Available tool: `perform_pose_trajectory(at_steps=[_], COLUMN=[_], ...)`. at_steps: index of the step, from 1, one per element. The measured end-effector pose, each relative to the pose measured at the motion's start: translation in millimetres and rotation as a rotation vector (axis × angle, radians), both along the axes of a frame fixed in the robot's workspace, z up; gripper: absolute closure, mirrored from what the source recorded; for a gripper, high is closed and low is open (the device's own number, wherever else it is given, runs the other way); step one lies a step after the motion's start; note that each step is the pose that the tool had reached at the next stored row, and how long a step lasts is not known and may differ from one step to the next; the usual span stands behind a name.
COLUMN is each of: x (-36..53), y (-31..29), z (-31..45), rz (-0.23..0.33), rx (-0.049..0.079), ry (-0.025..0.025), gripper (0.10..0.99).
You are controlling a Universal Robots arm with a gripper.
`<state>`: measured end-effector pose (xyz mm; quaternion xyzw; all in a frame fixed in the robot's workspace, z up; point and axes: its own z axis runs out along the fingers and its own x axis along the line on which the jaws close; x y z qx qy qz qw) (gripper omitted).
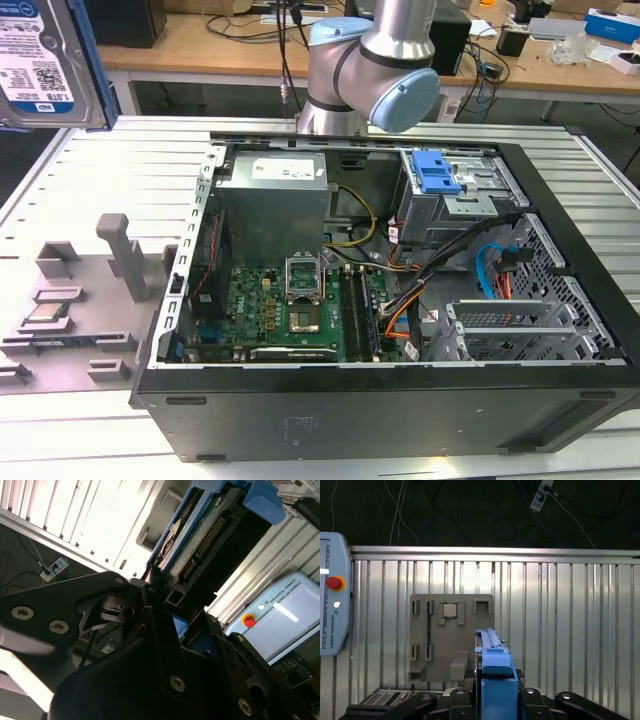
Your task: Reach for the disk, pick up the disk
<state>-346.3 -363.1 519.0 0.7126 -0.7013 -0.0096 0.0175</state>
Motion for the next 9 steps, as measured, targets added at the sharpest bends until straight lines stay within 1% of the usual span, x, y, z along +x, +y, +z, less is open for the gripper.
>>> perform_pose_trajectory(at_steps=[1,3,4,9], x=[3.0,14.8,19.1,35.8], y=[0.0,0.0,0.0,0.0], z=[0.0,0.1,0.0,0.1], rz=[0.0,0.0,0.0,0.0], rx=[0.0,0.0,0.0,0.0], ry=[0.0,0.0002,0.0,0.0003], gripper=[0.718,0.718,0.718,0.718])
